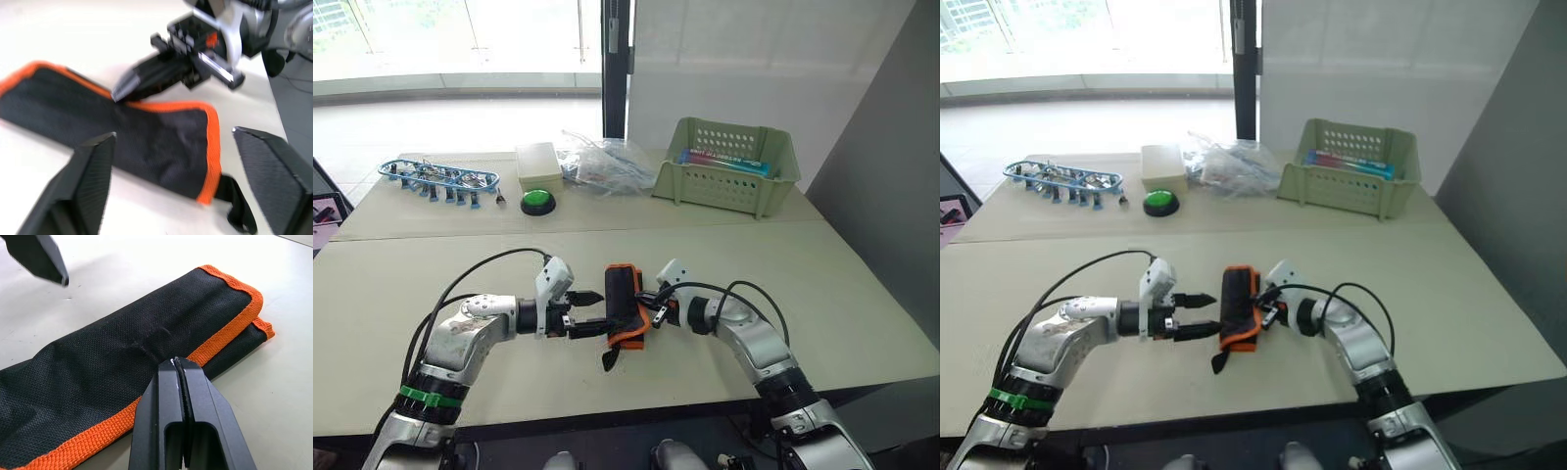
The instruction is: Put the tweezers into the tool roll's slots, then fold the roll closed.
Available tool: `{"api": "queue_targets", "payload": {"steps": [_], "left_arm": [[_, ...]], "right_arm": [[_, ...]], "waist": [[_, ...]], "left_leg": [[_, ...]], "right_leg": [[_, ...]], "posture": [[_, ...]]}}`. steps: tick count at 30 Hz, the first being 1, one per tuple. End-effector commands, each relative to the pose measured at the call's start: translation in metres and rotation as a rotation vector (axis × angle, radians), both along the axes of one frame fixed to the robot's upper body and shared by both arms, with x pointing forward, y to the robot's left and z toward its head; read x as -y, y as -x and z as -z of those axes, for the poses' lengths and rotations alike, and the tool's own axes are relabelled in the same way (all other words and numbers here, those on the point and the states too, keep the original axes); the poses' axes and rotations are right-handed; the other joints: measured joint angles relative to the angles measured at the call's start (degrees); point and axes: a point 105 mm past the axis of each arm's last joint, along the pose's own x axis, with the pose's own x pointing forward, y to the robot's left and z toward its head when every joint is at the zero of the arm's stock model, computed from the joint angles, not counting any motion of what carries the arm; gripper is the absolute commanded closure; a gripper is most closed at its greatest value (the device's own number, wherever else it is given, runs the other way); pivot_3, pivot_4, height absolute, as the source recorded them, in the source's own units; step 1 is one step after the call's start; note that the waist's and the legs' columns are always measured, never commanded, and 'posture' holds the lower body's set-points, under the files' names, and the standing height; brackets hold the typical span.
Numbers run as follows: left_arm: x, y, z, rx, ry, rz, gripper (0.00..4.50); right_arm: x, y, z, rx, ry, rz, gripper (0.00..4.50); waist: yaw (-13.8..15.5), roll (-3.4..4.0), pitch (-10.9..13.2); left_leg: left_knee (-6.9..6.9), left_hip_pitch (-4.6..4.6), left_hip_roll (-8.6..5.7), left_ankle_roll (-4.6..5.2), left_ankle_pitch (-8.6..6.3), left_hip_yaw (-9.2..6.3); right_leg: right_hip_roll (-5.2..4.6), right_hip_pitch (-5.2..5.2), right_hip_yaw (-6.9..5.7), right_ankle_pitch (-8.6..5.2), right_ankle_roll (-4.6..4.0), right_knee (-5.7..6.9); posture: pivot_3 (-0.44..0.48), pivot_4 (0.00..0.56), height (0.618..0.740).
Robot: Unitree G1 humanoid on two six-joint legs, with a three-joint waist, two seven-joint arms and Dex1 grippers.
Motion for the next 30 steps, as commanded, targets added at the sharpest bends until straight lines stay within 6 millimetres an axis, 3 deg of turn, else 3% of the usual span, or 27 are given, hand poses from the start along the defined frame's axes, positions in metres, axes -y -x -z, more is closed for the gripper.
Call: {"api": "queue_targets", "payload": {"steps": [1,6,9,13,18,20,23,27,30], "left_arm": [[0.014,-0.003,-0.016,0.052,0.081,0.039,1.88],[0.032,0.001,0.008,0.043,0.045,0.081,3.52],[0.029,0.010,0.048,0.052,-0.123,0.107,4.47],[0.020,0.016,0.076,0.031,-0.194,0.094,4.47],[0.020,0.015,0.075,0.043,-0.200,0.084,4.47],[0.019,0.016,0.075,0.048,-0.210,0.091,4.47],[0.016,0.018,0.076,0.050,-0.221,0.096,4.47],[0.013,0.021,0.077,0.053,-0.232,0.096,4.47],[0.011,0.023,0.077,0.054,-0.234,0.100,4.47]], "right_arm": [[0.006,0.001,0.020,-0.057,0.053,0.038,4.50],[0.006,0.003,0.018,-0.054,0.048,0.036,4.50],[0.007,0.004,0.015,-0.043,0.041,0.034,4.50],[-0.003,0.011,-0.004,0.013,-0.060,-0.040,4.50],[-0.016,0.026,-0.028,0.048,-0.185,-0.152,4.50],[-0.019,0.028,-0.023,0.027,-0.157,-0.172,4.50],[-0.018,0.026,0.002,-0.044,-0.067,-0.155,4.50],[-0.007,0.007,0.036,-0.151,0.033,-0.028,4.50],[-0.006,-0.008,0.041,-0.183,0.015,0.036,4.50]], "waist": [[-0.11,0.00,0.00],[-0.26,0.00,0.00],[-0.29,0.00,0.00],[-0.12,-0.01,-0.02],[-0.29,0.02,0.00],[-0.26,0.03,0.00],[-0.31,0.02,0.00],[-0.60,0.03,-0.01],[-0.75,0.03,-0.03]], "left_leg": [[0.00,0.01,0.00,0.00,0.00,0.01],[-0.04,0.00,0.01,0.00,0.00,0.03],[-0.04,0.00,0.01,0.00,0.00,0.03],[-0.08,0.00,0.03,0.00,-0.01,0.05],[-0.10,-0.02,0.02,0.00,-0.01,0.08],[-0.11,-0.02,0.02,0.00,-0.01,0.09],[-0.11,-0.01,0.02,0.00,-0.01,0.09],[-0.15,0.11,0.04,0.00,-0.01,0.12],[-0.19,0.44,0.06,0.00,-0.01,0.09]], "right_leg": [[0.01,0.00,0.03,0.02,0.03,0.00],[0.09,-0.03,0.13,0.02,0.04,0.00],[0.10,-0.05,0.17,0.02,0.04,0.00],[0.10,-0.06,0.19,0.01,0.03,-0.03],[0.09,-0.08,0.24,0.01,0.04,-0.06],[0.10,-0.10,0.24,0.01,0.05,-0.05],[0.10,-0.10,0.25,0.01,0.04,-0.06],[0.16,-0.05,0.33,0.00,0.04,-0.04],[0.26,0.08,0.45,-0.06,-0.15,0.03]], "posture": [[0.000,0.150,0.738],[0.000,0.150,0.738],[0.000,0.150,0.738],[0.000,0.150,0.738],[0.000,0.150,0.738],[0.000,0.150,0.738],[0.000,0.150,0.738],[0.000,0.150,0.738],[0.000,0.150,0.738]]}}
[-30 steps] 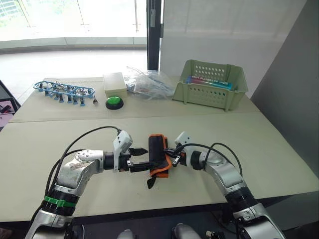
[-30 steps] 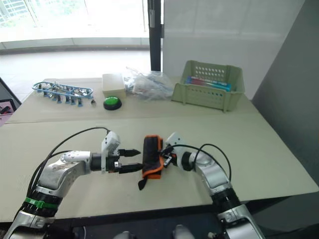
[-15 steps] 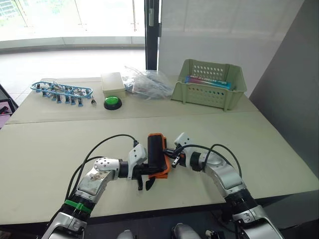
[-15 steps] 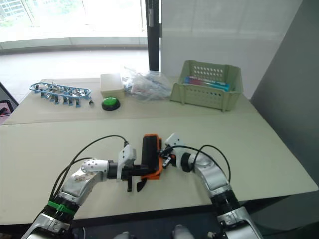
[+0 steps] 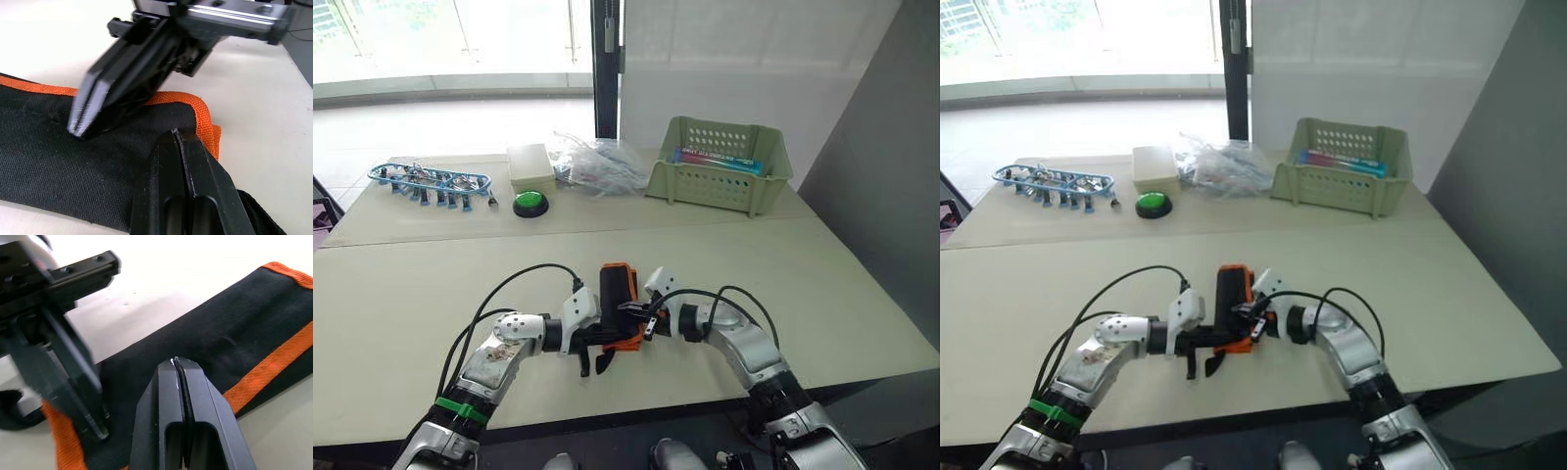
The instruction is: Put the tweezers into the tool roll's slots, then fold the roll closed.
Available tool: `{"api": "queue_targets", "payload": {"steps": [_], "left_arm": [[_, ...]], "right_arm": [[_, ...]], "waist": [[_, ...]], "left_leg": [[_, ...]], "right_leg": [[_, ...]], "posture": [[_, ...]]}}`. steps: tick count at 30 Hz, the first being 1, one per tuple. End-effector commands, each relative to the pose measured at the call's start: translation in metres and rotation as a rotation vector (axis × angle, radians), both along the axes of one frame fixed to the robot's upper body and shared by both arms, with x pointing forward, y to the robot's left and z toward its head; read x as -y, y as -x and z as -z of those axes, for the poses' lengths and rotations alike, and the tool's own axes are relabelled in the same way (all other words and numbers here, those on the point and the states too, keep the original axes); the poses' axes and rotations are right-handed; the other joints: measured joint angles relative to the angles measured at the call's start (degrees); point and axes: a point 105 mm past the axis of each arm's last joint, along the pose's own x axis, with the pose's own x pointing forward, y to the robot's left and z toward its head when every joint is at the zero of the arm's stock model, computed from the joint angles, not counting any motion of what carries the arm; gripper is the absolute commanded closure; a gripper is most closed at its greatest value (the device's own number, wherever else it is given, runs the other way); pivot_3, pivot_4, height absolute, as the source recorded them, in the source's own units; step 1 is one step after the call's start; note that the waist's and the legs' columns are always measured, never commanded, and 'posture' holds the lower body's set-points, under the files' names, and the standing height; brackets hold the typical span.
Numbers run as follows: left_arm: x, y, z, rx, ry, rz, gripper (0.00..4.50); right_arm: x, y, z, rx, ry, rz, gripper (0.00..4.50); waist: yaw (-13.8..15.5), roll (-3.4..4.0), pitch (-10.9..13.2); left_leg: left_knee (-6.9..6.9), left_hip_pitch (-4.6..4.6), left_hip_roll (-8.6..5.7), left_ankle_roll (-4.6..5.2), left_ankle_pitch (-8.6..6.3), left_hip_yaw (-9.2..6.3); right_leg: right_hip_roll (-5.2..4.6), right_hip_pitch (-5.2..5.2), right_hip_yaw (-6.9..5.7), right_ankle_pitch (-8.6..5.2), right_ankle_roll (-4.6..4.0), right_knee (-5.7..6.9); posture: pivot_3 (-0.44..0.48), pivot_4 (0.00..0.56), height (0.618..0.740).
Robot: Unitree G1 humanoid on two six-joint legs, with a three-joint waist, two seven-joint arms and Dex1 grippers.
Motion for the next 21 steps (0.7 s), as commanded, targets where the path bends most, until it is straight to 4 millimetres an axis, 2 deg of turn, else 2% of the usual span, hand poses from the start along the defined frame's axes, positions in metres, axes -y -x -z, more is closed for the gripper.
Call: {"api": "queue_targets", "payload": {"steps": [1,9,13,16,18,21], "left_arm": [[-0.010,0.010,0.022,-0.069,-0.079,-0.006,4.47],[-0.011,0.008,0.021,-0.059,-0.086,-0.012,4.47],[-0.011,0.009,0.021,-0.057,-0.089,-0.009,4.47],[-0.012,0.009,0.021,-0.054,-0.091,-0.009,4.47],[-0.013,0.008,0.018,-0.038,-0.084,-0.022,4.47],[-0.015,0.005,-0.002,0.027,-0.007,-0.038,4.47]], "right_arm": [[0.025,-0.019,0.037,-0.098,0.104,0.161,4.50],[0.020,-0.055,0.021,-0.051,0.087,0.238,4.50],[0.017,-0.065,0.019,-0.047,0.096,0.264,4.50],[0.014,-0.066,0.017,-0.039,0.081,0.247,4.50],[0.008,-0.061,0.008,-0.011,0.027,0.187,4.50],[-0.001,-0.046,-0.029,0.080,-0.161,0.083,4.50]], "waist": [[0.08,0.01,0.00],[0.17,0.03,-0.01],[0.26,0.04,-0.02],[0.25,0.04,-0.02],[0.25,0.04,-0.02],[0.31,0.05,0.00]], "left_leg": [[-0.03,0.12,-0.02,0.00,0.00,0.00],[-0.04,0.35,-0.15,0.00,0.00,0.01],[-0.04,0.26,-0.16,0.00,0.00,0.04],[-0.14,0.20,-0.17,0.00,0.00,0.05],[-0.16,0.19,-0.17,0.00,0.00,0.05],[-0.17,0.09,-0.16,0.00,0.00,0.04]], "right_leg": [[0.01,0.05,0.04,-0.12,-0.21,0.01],[0.03,0.12,0.31,-0.11,-0.25,0.03],[0.03,0.11,0.36,-0.10,-0.23,0.03],[0.03,0.07,0.38,0.10,0.14,-0.02],[0.03,0.06,0.37,0.10,0.15,-0.04],[0.03,-0.03,0.36,0.10,0.16,-0.04]], "posture": [[0.000,0.150,0.738],[0.000,0.150,0.738],[0.000,0.150,0.738],[0.000,0.150,0.738],[0.000,0.150,0.738],[0.000,0.150,0.738]]}}
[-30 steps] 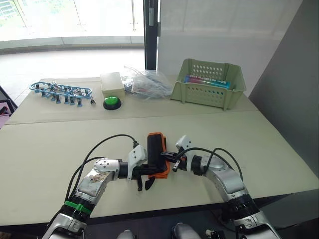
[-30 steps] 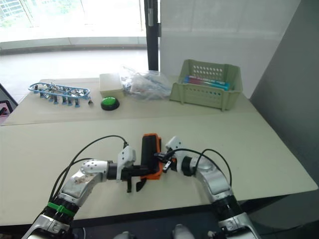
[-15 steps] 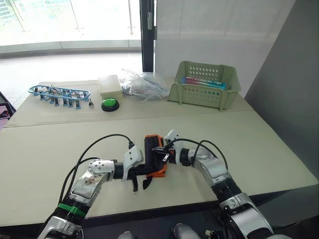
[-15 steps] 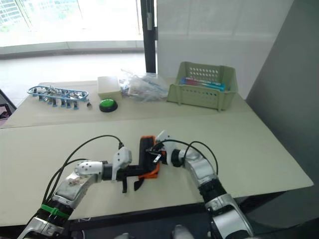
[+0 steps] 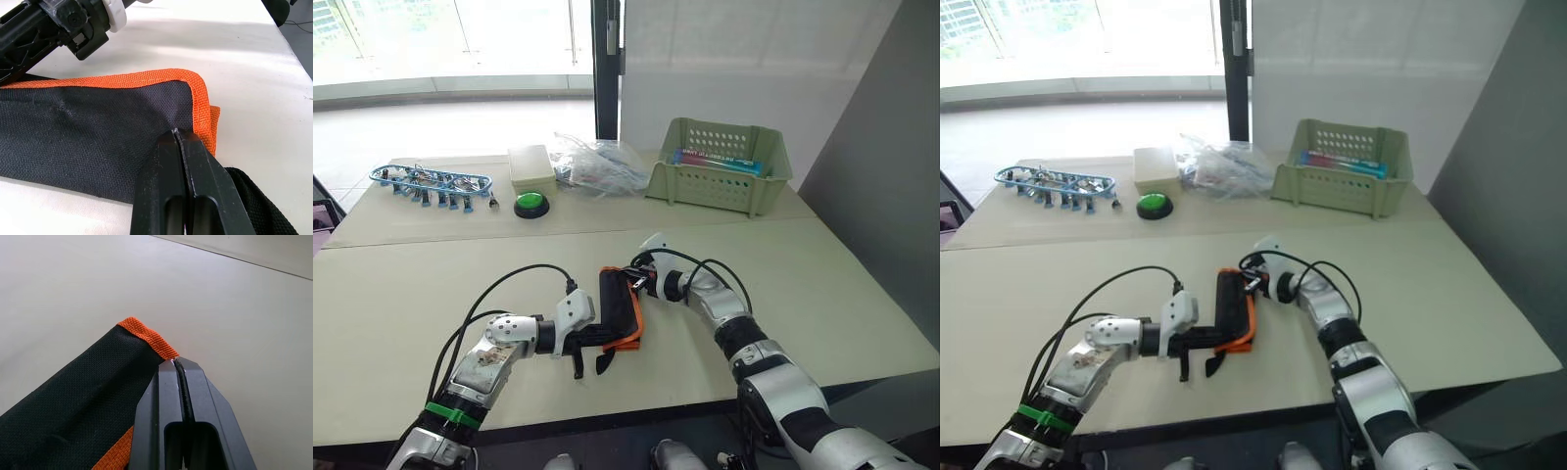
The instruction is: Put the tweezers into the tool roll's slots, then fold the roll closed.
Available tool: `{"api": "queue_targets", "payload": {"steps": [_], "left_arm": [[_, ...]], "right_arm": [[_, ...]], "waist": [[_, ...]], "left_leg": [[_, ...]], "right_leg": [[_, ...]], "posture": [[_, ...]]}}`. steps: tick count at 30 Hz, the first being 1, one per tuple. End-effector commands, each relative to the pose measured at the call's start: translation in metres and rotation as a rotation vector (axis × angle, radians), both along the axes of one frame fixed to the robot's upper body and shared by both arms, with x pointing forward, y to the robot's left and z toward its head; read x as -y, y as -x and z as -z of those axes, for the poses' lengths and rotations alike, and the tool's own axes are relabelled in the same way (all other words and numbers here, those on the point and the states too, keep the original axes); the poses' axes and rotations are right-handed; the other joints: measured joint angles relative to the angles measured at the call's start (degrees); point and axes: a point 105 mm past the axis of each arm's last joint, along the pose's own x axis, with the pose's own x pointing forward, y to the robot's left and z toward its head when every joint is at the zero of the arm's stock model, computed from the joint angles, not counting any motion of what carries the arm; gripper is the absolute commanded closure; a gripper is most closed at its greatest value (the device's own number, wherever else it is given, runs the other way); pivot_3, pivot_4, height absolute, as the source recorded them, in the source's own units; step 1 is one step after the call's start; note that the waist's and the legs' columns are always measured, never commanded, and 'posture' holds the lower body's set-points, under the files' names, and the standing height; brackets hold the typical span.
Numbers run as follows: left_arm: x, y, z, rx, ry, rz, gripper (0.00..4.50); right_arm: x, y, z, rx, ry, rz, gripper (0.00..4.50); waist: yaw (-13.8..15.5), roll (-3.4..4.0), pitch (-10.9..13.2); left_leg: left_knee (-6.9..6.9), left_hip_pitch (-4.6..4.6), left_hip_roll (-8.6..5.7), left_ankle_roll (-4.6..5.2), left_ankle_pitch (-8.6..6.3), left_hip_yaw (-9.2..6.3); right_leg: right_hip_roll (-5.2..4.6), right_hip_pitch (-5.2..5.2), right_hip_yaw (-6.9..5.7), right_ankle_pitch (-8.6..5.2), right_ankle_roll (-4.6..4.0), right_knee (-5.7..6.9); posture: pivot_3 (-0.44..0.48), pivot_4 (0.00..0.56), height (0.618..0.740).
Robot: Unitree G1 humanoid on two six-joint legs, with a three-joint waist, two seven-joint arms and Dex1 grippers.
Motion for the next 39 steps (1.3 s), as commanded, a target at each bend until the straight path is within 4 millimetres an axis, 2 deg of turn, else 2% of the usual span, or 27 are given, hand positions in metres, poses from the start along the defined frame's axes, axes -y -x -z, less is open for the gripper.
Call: {"api": "queue_targets", "payload": {"steps": [1,4,6,7,8,10,12,14,18,20,22,25,28,39], "left_arm": [[-0.009,0.003,-0.012,0.033,0.057,-0.030,4.47],[-0.022,0.006,-0.049,0.125,0.208,-0.073,4.47],[-0.043,0.011,-0.059,0.154,0.224,-0.122,4.47],[-0.059,0.015,-0.062,0.157,0.208,-0.157,4.47],[-0.069,0.018,-0.063,0.157,0.195,-0.178,4.50],[-0.089,0.022,-0.065,0.153,0.181,-0.242,3.94],[-0.114,0.030,-0.063,0.111,0.159,-0.305,3.31],[-0.128,0.037,-0.060,0.088,0.140,-0.337,2.64],[-0.162,0.049,-0.052,0.049,0.099,-0.425,1.32],[-0.188,0.051,-0.052,0.067,0.073,-0.514,0.70],[-0.204,0.052,-0.051,0.081,0.056,-0.562,0.01],[-0.212,0.054,-0.050,0.105,0.035,-0.593,0.01],[-0.212,0.054,-0.047,0.105,0.026,-0.603,0.01],[-0.212,0.052,-0.042,0.093,0.004,-0.604,0.01]], "right_arm": [[-0.002,0.019,-0.031,0.090,-0.156,-0.089,4.50],[0.014,0.036,-0.052,0.165,-0.181,-0.095,4.50],[0.033,0.050,-0.063,0.200,-0.182,-0.085,4.50],[0.051,0.059,-0.069,0.218,-0.175,-0.060,4.50],[0.062,0.066,-0.073,0.226,-0.168,-0.045,3.94],[0.085,0.078,-0.075,0.226,-0.134,-0.015,3.31],[0.120,0.091,-0.071,0.216,-0.068,0.031,2.64],[0.141,0.099,-0.068,0.207,-0.027,0.061,1.94],[0.191,0.116,-0.053,0.168,0.056,0.150,0.63],[0.218,0.127,-0.045,0.147,0.055,0.237,0.01],[0.232,0.135,-0.039,0.133,0.055,0.289,0.00],[0.247,0.141,-0.030,0.124,0.058,0.368,0.00],[0.254,0.140,-0.027,0.139,0.070,0.418,0.00],[0.249,0.139,-0.027,0.122,0.070,0.394,0.00]], "waist": [[-0.08,0.03,0.03],[-0.05,0.08,0.09],[0.31,0.11,0.11],[0.40,0.11,0.11],[0.48,0.11,0.11],[0.64,0.11,0.13],[0.81,0.08,0.14],[0.86,0.06,0.17],[1.06,0.03,0.20],[1.24,0.02,0.21],[1.43,-0.01,0.23],[1.40,0.02,0.25],[1.40,0.00,0.26],[1.63,0.00,0.25]], "left_leg": [[-0.03,-0.15,0.01,0.00,0.00,-0.01],[-0.07,-0.86,0.01,0.00,0.00,-0.01],[-0.04,-1.39,0.00,0.01,0.01,-0.08],[-0.04,-1.52,0.01,0.01,0.01,-0.09],[-0.04,-1.62,0.01,0.00,0.01,-0.10],[-0.14,-1.67,-0.05,-0.02,-0.01,-0.08],[-0.21,-1.67,-0.18,-0.03,-0.02,-0.04],[-0.21,-1.68,-0.28,-0.03,-0.02,0.00],[-0.19,-1.62,-0.32,-0.02,-0.01,0.06],[-0.20,-1.55,-0.31,-0.02,-0.01,0.07],[-0.20,-1.45,-0.27,-0.02,-0.01,0.06],[-0.22,-1.27,-0.25,-0.03,-0.02,0.10],[-0.18,-1.22,-0.25,-0.04,-0.02,0.23],[-0.22,-1.23,-0.22,-0.04,-0.02,0.30]], "right_leg": [[0.00,-0.11,-0.01,-0.01,0.01,-0.01],[0.01,-0.83,0.01,0.01,0.04,0.07],[0.01,-1.33,-0.03,0.06,0.03,0.15],[0.01,-1.43,-0.04,0.10,-0.04,0.16],[0.00,-1.54,-0.05,0.18,-0.19,0.17],[-0.08,-1.60,-0.06,0.19,-0.22,0.04],[-0.20,-1.58,-0.05,0.06,-0.02,-0.08],[-0.31,-1.57,-0.04,-0.13,0.27,-0.16],[-0.35,-1.48,0.00,-0.13,0.26,-0.31],[-0.33,-1.44,-0.01,-0.14,0.22,-0.32],[-0.29,-1.35,-0.02,-0.25,0.01,-0.34],[-0.30,-1.11,0.00,-0.32,-0.17,-0.49],[-0.37,-1.02,0.04,-0.28,-0.14,-0.59],[-0.35,-1.02,0.06,-0.06,0.19,-0.58]], "posture": [[0.000,0.150,0.738],[0.000,0.150,0.738],[0.000,0.150,0.738],[0.000,0.150,0.738],[0.000,0.150,0.738],[0.000,0.150,0.738],[0.000,0.150,0.738],[0.000,0.150,0.738],[0.000,0.150,0.738],[0.000,0.150,0.738],[0.000,0.150,0.738],[0.000,0.150,0.738],[0.000,0.150,0.738],[0.000,0.150,0.738]]}}
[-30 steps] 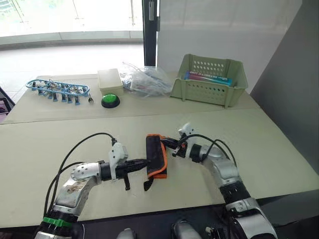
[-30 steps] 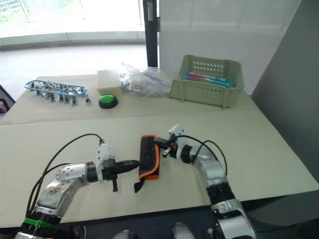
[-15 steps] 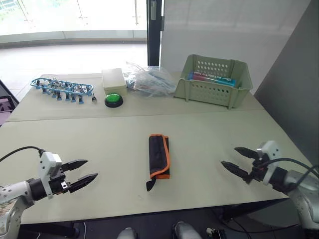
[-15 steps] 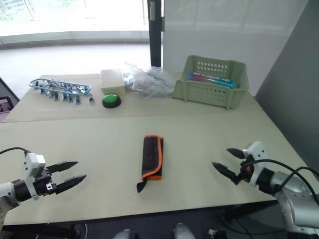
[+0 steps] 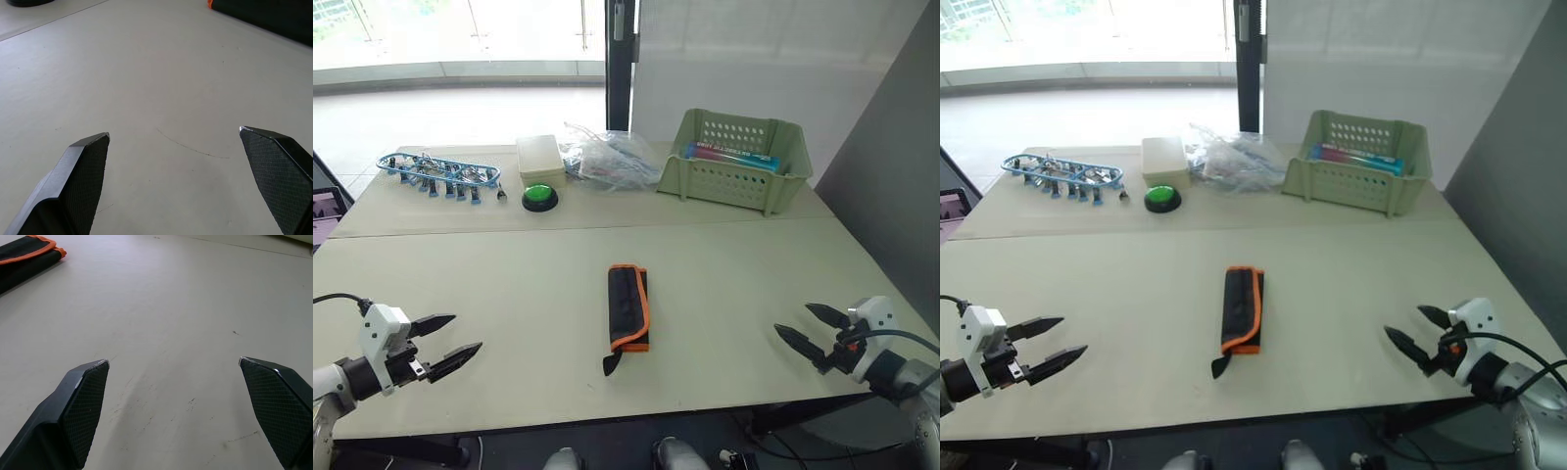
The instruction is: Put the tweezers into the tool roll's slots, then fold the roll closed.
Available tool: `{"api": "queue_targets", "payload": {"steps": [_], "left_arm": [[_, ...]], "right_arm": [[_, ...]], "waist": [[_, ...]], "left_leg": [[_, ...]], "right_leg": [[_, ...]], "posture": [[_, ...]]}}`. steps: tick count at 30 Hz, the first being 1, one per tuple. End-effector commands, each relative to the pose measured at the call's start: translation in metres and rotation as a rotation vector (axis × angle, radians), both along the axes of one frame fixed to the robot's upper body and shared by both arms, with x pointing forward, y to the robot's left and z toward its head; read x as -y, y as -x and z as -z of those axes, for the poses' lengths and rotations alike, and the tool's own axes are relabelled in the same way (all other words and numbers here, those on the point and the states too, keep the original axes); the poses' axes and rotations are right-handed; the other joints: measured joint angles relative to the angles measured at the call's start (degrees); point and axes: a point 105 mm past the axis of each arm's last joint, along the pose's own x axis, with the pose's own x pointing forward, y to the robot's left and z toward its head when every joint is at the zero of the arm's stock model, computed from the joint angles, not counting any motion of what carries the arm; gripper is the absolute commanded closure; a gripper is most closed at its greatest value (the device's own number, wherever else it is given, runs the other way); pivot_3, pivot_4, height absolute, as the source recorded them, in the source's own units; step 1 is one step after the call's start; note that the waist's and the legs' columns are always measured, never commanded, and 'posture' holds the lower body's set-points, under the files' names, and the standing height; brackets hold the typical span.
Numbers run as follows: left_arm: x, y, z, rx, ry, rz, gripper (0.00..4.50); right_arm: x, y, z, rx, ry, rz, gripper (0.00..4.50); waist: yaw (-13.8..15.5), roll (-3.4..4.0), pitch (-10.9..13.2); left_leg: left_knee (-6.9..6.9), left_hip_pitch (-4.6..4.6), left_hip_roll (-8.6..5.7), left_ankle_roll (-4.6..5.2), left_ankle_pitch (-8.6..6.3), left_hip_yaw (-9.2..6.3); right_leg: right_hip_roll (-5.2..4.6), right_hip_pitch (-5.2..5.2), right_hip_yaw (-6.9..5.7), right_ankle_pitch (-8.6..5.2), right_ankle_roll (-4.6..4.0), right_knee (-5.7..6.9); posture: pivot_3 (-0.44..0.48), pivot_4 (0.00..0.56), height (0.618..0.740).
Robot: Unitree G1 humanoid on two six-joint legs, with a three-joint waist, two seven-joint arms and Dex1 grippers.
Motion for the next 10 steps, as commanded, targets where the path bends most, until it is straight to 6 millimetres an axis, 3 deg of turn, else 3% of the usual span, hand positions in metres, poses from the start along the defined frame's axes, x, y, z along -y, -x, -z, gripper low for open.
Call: {"api": "queue_targets", "payload": {"steps": [1,10], "left_arm": [[0.0001,-0.0018,-0.0049,0.021,-0.021,0.009,0.01],[0.0006,-0.0022,-0.0048,0.026,-0.026,0.006,0.01]], "right_arm": [[0.0009,-0.0010,-0.0114,0.033,0.018,-0.008,0.00],[-0.0027,-0.0028,-0.0151,0.038,0.017,-0.014,0.00]], "waist": [[0.00,0.00,0.00],[0.01,0.00,-0.01]], "left_leg": [[0.00,0.00,0.00,0.00,0.00,0.00],[0.01,0.03,0.00,0.00,0.00,0.00]], "right_leg": [[0.00,0.00,0.00,0.00,0.00,0.00],[0.01,0.03,0.00,0.04,0.06,0.04]], "posture": [[0.000,0.150,0.738],[0.000,0.150,0.738]]}}
